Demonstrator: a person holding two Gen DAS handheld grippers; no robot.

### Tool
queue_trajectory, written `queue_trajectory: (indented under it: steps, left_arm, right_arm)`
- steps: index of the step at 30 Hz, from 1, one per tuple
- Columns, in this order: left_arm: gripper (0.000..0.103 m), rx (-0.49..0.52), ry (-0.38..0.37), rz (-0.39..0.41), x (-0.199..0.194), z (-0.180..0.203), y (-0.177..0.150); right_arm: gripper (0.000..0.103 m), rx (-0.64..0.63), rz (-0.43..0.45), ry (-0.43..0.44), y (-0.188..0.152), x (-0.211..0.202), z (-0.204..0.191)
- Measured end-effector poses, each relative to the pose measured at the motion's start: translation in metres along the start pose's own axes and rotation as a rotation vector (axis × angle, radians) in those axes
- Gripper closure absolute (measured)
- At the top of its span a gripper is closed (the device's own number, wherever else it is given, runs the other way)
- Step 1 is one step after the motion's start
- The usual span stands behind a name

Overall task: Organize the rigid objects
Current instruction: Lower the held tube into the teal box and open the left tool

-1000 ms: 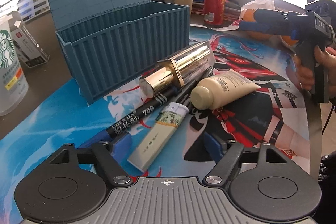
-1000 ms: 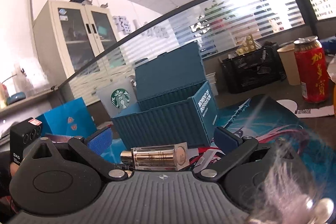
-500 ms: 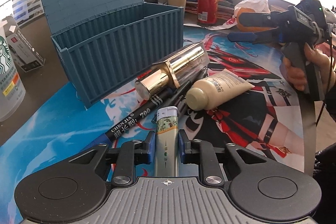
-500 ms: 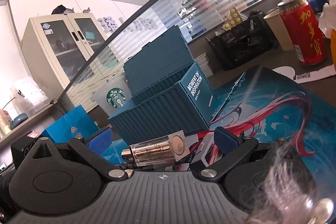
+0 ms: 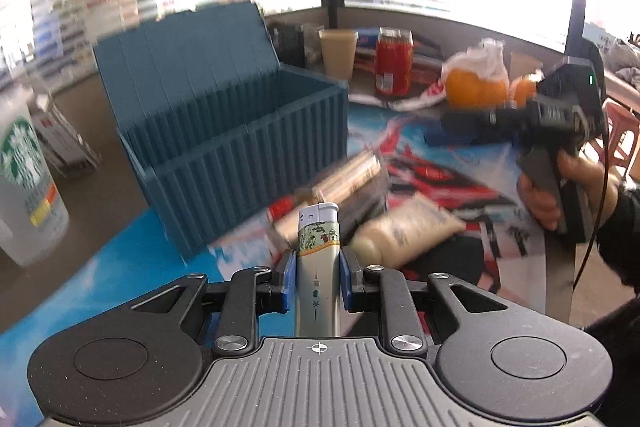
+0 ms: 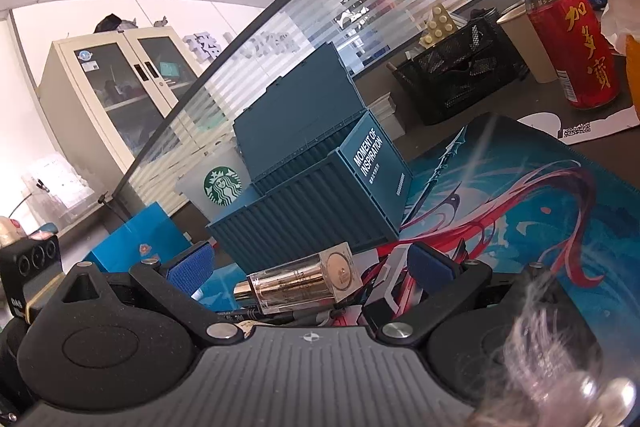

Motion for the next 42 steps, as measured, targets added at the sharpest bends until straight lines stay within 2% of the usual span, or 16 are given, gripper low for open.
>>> queue_trajectory:
  steps: [9,16,20,26,31,40,42]
  left_arm:
    - [0.083,0.037,0.067,0.086,-0.024,-0.017,0.050]
    - [0.083,0.097,0.117,0.094,-0.026,-0.031,0.088]
    - [0.083,0.128,0.131,0.058,-0.010,-0.042,0.111]
    - [0.083,0.174,0.087,-0.013,0.035,-0.051,0.138]
    - [0.083,0.211,0.068,-0.064,0.076,-0.051,0.143]
    - [0.082,0.179,0.034,-0.154,0.124,-0.070,0.141]
    - [0.082,0.153,-0.008,-0.163,0.126,-0.076,0.141]
  right_arm:
    - [0.000,0.005,0.000,0.013,-0.001,-0.002,0.000]
    - [0.000,0.012,0.006,0.028,-0.001,-0.003,0.000]
    - [0.000,0.014,0.010,0.036,-0.001,-0.004,0.000]
    - [0.000,0.017,0.023,0.050,-0.001,-0.007,0.000]
    - [0.000,0.019,0.030,0.056,0.000,-0.008,0.001]
    - [0.000,0.017,0.041,0.068,-0.001,-0.010,0.001]
    - [0.000,0.017,0.042,0.071,-0.001,-0.011,0.001]
Point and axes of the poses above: each gripper's, at about its wrist camera, not at the fingertips, and x roughly the way its jaws point, z to its right, y to its top, the point moved 3 cm from there along x, roughly the way its jaws point, and after that the axes turned 10 degrees about -z, right-handed, at the moved point
